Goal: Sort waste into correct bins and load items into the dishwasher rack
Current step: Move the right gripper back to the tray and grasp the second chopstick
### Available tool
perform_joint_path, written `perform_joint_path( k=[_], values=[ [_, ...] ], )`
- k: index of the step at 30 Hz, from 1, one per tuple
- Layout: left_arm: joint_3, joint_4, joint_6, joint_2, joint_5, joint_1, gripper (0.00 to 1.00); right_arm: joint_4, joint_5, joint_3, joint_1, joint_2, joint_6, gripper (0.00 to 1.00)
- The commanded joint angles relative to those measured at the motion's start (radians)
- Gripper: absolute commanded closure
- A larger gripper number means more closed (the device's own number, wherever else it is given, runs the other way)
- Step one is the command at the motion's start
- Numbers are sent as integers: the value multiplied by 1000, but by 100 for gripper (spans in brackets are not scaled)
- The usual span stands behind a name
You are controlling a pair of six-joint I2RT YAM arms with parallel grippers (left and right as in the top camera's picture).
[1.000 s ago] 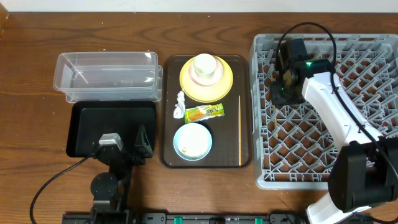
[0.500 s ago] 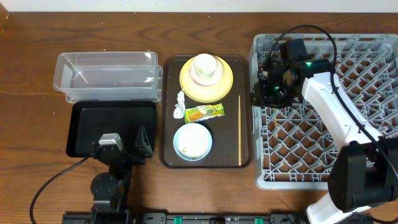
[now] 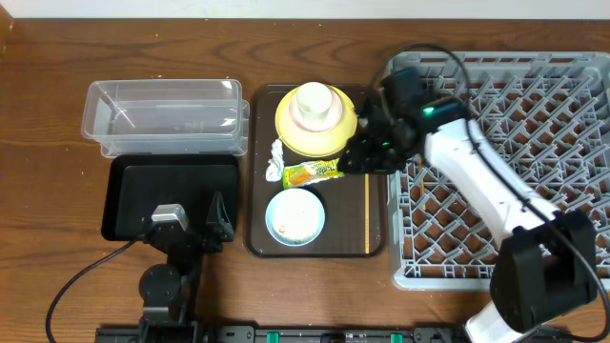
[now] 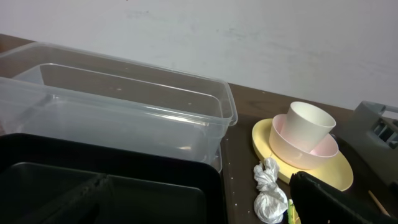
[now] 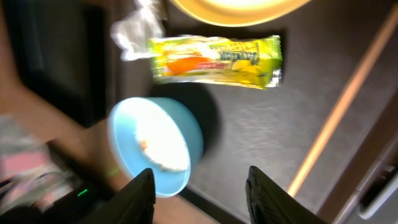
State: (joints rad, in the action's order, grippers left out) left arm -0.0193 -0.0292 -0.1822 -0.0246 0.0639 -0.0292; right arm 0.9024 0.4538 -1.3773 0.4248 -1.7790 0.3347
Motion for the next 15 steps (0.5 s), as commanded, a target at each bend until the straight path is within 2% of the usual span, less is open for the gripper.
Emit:
perform_joint_path(
  k=[1, 7, 9, 13, 15],
  values=[
    [15, -37, 13, 1, 3, -3, 7, 0, -306, 5, 70, -7, 143, 53],
    [15, -37, 13, 1, 3, -3, 7, 2, -591, 7, 179, -7, 259, 55],
    [15, -37, 13, 1, 3, -3, 7, 2, -639, 8, 205, -7, 291, 60],
    [15, -37, 13, 1, 3, -3, 7, 1, -710, 26, 237, -7, 329, 63],
    [15, -37, 13, 1, 3, -3, 7, 0, -731, 43, 238, -7, 357, 69]
  ],
)
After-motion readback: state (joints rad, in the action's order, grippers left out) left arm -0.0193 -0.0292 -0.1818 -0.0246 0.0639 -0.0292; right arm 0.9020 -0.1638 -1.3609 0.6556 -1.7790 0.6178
